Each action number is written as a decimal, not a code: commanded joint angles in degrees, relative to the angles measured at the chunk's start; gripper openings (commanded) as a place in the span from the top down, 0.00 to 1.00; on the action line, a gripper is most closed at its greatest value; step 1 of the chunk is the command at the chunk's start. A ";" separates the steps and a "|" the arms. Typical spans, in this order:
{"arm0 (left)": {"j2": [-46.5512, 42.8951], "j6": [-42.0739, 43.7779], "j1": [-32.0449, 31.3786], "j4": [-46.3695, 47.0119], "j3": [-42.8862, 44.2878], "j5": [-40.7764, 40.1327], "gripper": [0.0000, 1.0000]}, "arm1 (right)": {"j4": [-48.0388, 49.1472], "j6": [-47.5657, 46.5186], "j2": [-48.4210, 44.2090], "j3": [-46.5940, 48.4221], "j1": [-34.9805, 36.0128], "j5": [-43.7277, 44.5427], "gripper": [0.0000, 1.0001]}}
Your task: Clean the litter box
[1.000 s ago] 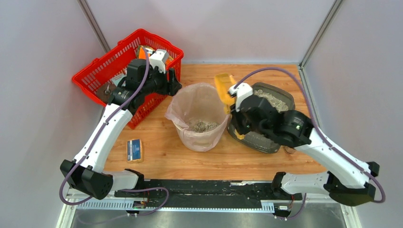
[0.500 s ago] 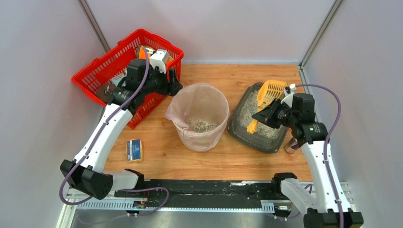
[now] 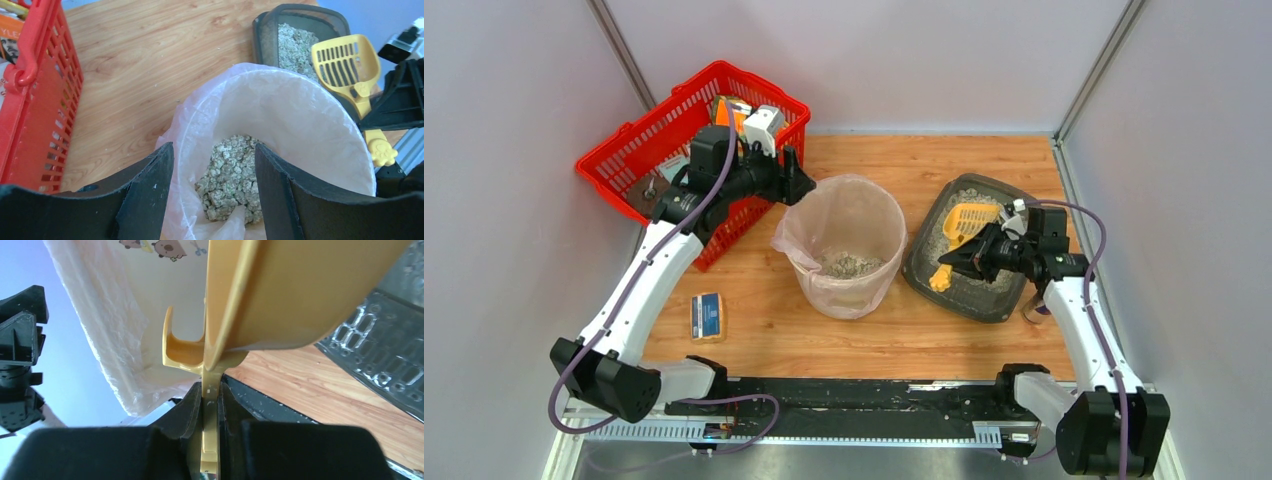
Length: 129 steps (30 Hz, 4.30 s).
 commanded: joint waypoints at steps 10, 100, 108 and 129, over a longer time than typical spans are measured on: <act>-2.37 2.05 -2.66 6.33 -0.78 10.87 0.31 | 1.08 0.30 1.03 0.91 -0.57 -10.27 0.99; 18.46 -21.67 -15.33 5.63 8.62 20.37 1.00 | -25.19 -11.92 4.53 29.30 73.96 88.77 0.34; 18.46 -22.46 -14.88 7.21 7.83 20.90 1.00 | -23.52 -10.69 5.95 28.77 74.58 87.81 0.68; 4.05 -5.16 -7.69 -2.33 10.47 6.61 0.23 | -39.60 -16.92 -5.13 31.42 36.03 62.43 1.00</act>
